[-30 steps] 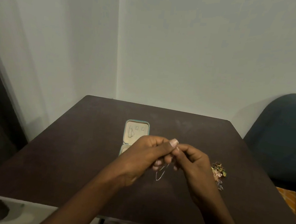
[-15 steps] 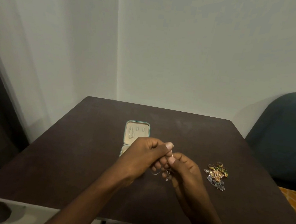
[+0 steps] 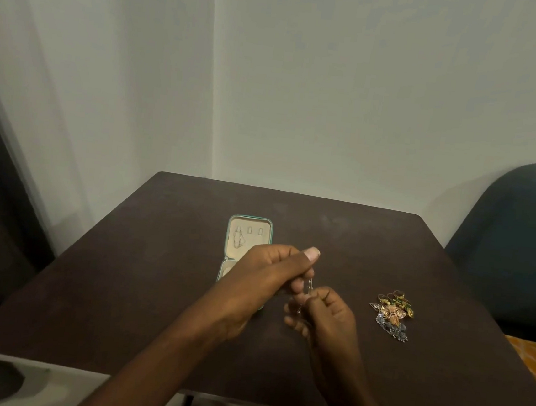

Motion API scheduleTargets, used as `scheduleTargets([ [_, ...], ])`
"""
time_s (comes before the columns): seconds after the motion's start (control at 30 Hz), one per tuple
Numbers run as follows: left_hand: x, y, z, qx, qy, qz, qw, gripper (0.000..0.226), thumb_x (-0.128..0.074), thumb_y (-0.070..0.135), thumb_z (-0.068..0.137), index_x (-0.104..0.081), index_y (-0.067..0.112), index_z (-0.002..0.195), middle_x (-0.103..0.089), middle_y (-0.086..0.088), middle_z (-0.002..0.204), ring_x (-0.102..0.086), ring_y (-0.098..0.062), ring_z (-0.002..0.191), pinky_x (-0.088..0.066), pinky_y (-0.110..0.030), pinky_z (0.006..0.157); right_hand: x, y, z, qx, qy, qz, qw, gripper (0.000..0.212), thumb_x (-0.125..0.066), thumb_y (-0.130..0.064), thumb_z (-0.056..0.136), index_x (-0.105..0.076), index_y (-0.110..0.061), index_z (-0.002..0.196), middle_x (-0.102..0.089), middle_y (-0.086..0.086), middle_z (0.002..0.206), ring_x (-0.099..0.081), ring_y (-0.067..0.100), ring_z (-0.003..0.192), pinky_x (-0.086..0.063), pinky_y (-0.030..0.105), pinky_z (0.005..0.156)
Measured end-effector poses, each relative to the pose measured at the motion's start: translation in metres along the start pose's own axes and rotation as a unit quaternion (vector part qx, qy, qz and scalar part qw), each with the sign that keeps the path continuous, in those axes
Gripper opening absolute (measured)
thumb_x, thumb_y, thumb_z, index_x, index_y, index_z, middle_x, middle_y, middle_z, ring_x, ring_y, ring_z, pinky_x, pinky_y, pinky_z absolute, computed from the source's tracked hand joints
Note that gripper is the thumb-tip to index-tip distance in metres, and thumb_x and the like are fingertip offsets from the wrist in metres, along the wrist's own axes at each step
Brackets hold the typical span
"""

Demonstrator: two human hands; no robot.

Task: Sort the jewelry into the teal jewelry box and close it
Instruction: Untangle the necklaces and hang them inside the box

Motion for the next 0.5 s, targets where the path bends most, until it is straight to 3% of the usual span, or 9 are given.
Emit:
scheduleTargets([
  [0.13, 0.005, -0.004, 0.003, 0.009, 0.015, -0.033, 0.999, 0.026, -0.055, 0.032, 0.089, -0.066, 0.015, 0.074, -0.052, 0.003, 0.056, -0.052, -0.009, 0.055, -0.047, -0.022, 0.064, -0.003, -0.001, -0.002, -0.010, 0.001, 0.090, 0.996, 0.020, -0.047, 0.008, 0.088, -0.050, -0.007, 0.076, -0.062, 0.009, 0.069, -0.060, 0.014, 0.058, -0.053, 0.026, 0.057],
  [0.3, 0.015, -0.013, 0.009, 0.055, 0.042, -0.105, 0.992, 0.023, -0.056, 0.029, 0.090, -0.067, 0.013, 0.078, -0.048, 0.006, 0.052, -0.046, -0.007, 0.048, -0.045, -0.026, 0.063, -0.002, -0.004, -0.002, -0.033, -0.007, 0.227, 0.973, 0.021, -0.047, 0.007, 0.086, -0.051, -0.012, 0.079, -0.062, 0.004, 0.066, -0.065, 0.016, 0.071, -0.053, 0.039, 0.076],
  [0.33, 0.017, -0.015, 0.010, 0.071, 0.046, -0.123, 0.989, 0.022, -0.056, 0.029, 0.089, -0.067, 0.013, 0.078, -0.048, 0.006, 0.052, -0.044, -0.006, 0.046, -0.042, -0.024, 0.059, -0.003, -0.006, -0.001, -0.036, -0.022, 0.264, 0.964, 0.018, -0.057, 0.003, 0.080, -0.052, -0.014, 0.080, -0.064, 0.003, 0.067, -0.067, 0.016, 0.073, -0.053, 0.042, 0.078],
  [0.4, 0.017, -0.021, 0.012, 0.110, 0.048, -0.166, 0.979, 0.021, -0.057, 0.030, 0.088, -0.065, 0.014, 0.078, -0.048, 0.007, 0.051, -0.044, -0.005, 0.044, -0.036, -0.021, 0.052, -0.006, -0.012, -0.001, -0.035, -0.059, 0.336, 0.939, 0.038, -0.085, -0.011, 0.052, -0.057, -0.018, 0.076, -0.065, 0.000, 0.067, -0.070, 0.016, 0.077, -0.056, 0.044, 0.077],
  [0.43, 0.016, -0.025, 0.012, 0.132, 0.045, -0.194, 0.971, 0.020, -0.057, 0.030, 0.087, -0.065, 0.016, 0.076, -0.050, 0.008, 0.051, -0.046, -0.005, 0.043, -0.034, -0.021, 0.051, -0.005, -0.014, -0.001, -0.035, -0.065, 0.355, 0.932, 0.049, -0.092, -0.015, 0.037, -0.061, -0.020, 0.073, -0.065, -0.001, 0.067, -0.070, 0.017, 0.078, -0.057, 0.045, 0.077],
  [0.5, 0.012, -0.028, 0.010, 0.170, 0.027, -0.264, 0.949, 0.015, -0.060, 0.029, 0.082, -0.066, 0.017, 0.075, -0.055, 0.008, 0.053, -0.052, -0.004, 0.044, -0.034, -0.020, 0.048, -0.004, -0.016, -0.002, -0.034, -0.076, 0.374, 0.924, 0.052, -0.094, -0.018, 0.026, -0.065, -0.021, 0.069, -0.064, -0.003, 0.066, -0.070, 0.017, 0.076, -0.056, 0.046, 0.077],
])
Point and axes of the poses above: each hand's wrist, its own z-axis towards the middle knuckle, its own x-axis out of the back of the hand, y = z × x, the point moved 7 cm from there along z, towards the middle knuckle
